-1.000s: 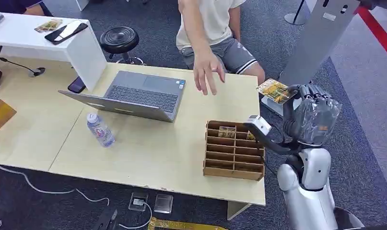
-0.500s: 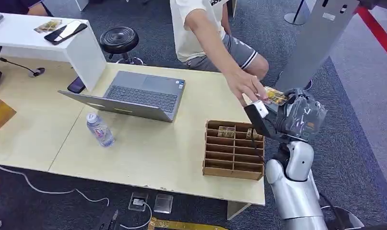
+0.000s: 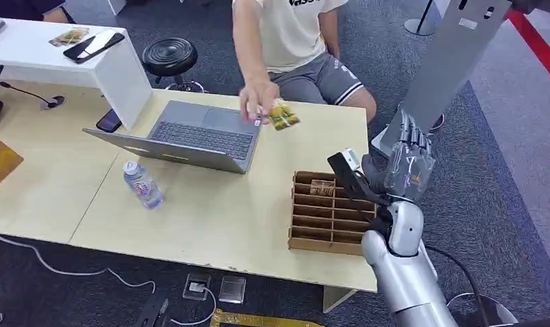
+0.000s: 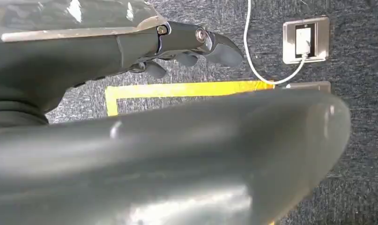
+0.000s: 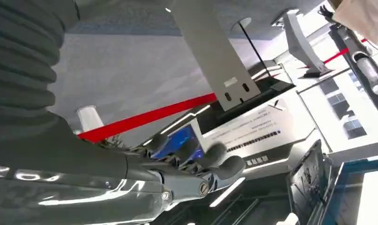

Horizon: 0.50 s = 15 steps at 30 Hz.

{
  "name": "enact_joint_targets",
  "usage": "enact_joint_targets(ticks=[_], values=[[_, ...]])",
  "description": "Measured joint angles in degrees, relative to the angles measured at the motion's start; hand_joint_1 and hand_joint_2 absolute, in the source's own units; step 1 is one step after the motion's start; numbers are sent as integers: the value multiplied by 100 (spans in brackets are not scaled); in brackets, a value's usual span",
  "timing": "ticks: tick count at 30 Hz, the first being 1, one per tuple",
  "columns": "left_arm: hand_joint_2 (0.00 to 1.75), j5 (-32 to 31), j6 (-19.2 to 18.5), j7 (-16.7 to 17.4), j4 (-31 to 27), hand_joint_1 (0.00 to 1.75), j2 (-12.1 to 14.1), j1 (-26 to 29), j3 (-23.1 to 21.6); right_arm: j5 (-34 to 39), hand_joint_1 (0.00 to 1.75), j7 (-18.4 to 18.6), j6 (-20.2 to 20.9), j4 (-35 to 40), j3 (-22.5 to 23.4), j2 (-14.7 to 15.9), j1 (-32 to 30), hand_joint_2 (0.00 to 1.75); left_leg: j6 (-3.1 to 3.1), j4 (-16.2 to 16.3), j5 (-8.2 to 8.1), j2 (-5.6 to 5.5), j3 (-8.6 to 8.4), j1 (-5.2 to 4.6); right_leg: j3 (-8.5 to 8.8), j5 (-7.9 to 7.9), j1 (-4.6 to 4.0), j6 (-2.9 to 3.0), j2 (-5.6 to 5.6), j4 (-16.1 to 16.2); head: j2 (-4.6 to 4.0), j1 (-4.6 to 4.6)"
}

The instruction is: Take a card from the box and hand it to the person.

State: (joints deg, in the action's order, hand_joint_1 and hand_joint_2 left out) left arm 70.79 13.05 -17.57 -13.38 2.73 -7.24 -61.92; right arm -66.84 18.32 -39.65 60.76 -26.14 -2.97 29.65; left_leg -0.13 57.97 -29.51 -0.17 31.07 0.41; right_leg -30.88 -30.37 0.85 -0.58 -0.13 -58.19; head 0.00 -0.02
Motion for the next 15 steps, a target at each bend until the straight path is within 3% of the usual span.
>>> enact_joint_targets(ticks=[15], values=[[0, 42, 0, -7, 0, 0, 0, 33, 0, 11, 0, 46, -4, 395, -109, 146, -154, 175, 0, 0, 0, 1, -3, 0, 0, 0, 0, 0, 1, 0, 0, 0]])
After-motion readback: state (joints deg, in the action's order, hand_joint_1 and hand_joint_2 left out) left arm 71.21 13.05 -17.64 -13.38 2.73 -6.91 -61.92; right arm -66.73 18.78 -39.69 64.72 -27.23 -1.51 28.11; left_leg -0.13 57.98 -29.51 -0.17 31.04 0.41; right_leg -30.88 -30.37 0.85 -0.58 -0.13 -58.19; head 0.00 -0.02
